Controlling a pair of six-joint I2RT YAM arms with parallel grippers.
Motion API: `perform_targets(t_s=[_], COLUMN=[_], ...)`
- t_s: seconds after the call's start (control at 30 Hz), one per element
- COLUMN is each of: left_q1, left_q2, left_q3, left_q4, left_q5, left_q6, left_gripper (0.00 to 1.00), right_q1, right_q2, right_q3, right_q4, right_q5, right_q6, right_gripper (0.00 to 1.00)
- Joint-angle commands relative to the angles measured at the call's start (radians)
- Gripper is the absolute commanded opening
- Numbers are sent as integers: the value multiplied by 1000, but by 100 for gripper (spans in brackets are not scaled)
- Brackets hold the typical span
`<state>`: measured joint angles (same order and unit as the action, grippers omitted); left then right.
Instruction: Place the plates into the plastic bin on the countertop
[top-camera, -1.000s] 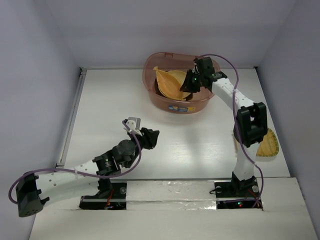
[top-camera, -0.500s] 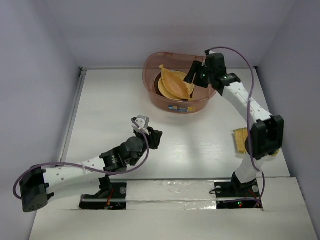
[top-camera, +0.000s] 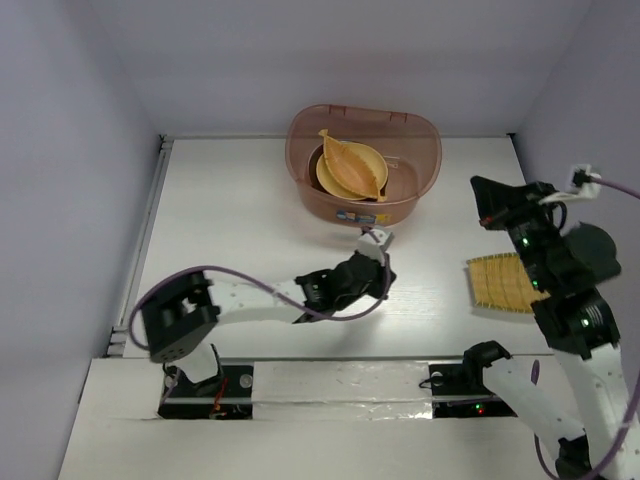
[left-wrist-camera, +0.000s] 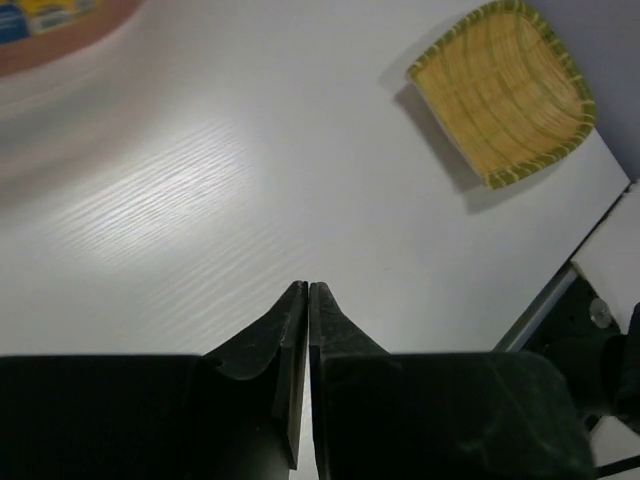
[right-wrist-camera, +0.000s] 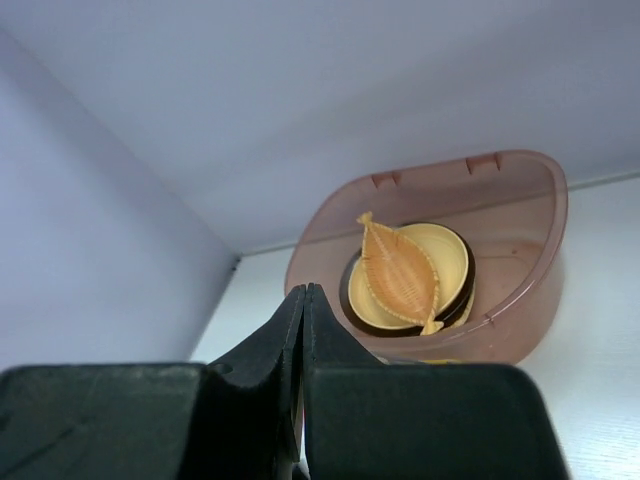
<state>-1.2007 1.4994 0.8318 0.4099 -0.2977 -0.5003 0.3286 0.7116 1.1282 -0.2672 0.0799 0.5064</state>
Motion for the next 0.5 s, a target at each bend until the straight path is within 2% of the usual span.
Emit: perform_targets(t_s=[0.0,0.03,0.1,0.23,0.33,0.47], left_q1=[-8,-8,-8,-8,-8,-8], left_q2=[158,251,341,568,691,818], left_q3=[157,238,321,556,692,837], left_q4=[63,63,52,30,7,-35], left_q5=[136,158,218,273,322,341], left_q6=[-38,-47,-87,-155,-202,-267], left_gripper=[3,8,13,37,50,54], right_q1=[0,0,0,0,0,0], right_q2=[-98,-119,-173,-265,-320,-343], right_q3=[-41,-41,-41,-65,-83,-113], right_q4=[-92,-116,-173,-217,-244,-248], right_q5=[-3,-17,-63,-143,-164,-207], right_q6=[20,21,24,40,46,52], right_gripper=[1,2,4,9,12,14])
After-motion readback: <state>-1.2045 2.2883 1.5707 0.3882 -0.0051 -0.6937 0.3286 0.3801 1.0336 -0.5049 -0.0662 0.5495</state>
